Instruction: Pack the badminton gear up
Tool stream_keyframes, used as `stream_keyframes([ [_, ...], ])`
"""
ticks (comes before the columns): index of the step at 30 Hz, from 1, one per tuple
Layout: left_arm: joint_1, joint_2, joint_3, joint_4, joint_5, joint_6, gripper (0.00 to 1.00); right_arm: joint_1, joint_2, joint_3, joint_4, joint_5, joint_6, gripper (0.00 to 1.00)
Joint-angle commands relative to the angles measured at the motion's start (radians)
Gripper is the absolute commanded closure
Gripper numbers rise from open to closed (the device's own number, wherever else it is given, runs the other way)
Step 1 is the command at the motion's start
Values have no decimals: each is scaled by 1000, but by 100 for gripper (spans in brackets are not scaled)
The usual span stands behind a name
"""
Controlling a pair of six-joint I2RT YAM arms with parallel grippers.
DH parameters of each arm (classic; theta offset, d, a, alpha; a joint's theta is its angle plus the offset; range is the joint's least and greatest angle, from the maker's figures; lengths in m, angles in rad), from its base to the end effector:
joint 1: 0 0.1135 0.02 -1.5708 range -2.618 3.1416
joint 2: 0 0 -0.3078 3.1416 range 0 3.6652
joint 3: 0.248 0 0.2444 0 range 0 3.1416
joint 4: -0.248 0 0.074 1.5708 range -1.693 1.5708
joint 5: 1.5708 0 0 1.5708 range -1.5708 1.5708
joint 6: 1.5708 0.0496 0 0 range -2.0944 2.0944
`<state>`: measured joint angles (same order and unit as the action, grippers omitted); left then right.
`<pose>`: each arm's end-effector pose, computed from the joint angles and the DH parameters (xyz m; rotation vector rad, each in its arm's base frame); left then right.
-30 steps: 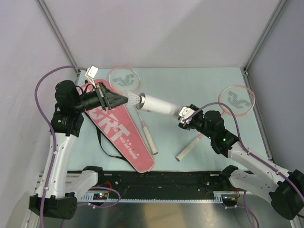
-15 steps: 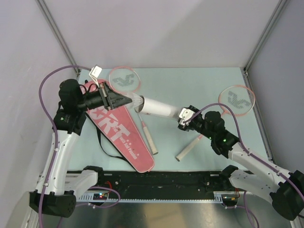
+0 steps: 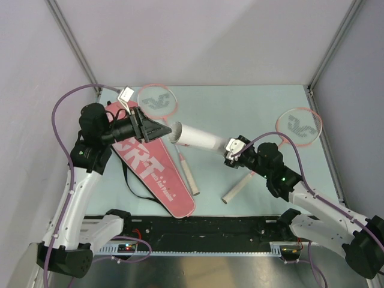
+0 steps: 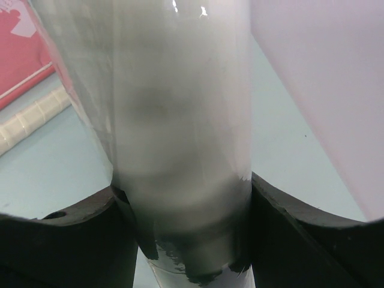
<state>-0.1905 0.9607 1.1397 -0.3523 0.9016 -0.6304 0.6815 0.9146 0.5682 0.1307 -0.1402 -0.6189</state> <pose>0.1589 -0.0703 0.4489 0.3119 1.8580 -1.3596 0.1476 0.1287 0.3070 -1.1606 1.3595 0.1702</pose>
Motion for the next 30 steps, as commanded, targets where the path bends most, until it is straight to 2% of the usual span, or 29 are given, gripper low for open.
stream_keyframes([
  [1, -3, -47, 15, -75, -130, 140, 48, 10, -50, 12, 94, -16, 31, 51],
  [6, -6, -113, 42, -138, -247, 257, 42, 18, -53, 12, 74, -18, 40, 51],
  [13, -32, -130, 78, -162, -191, 299, 48, 69, -52, 12, 44, 2, 45, 51],
  [21, -51, -147, 95, -197, -127, 342, 49, 94, -70, 12, 23, 17, 47, 51],
  [26, -62, -145, 118, -235, -144, 379, 57, 102, -76, 12, 20, 17, 53, 51],
  [30, -63, -158, 132, -265, -187, 417, 49, 107, -73, 12, 14, 18, 52, 50],
])
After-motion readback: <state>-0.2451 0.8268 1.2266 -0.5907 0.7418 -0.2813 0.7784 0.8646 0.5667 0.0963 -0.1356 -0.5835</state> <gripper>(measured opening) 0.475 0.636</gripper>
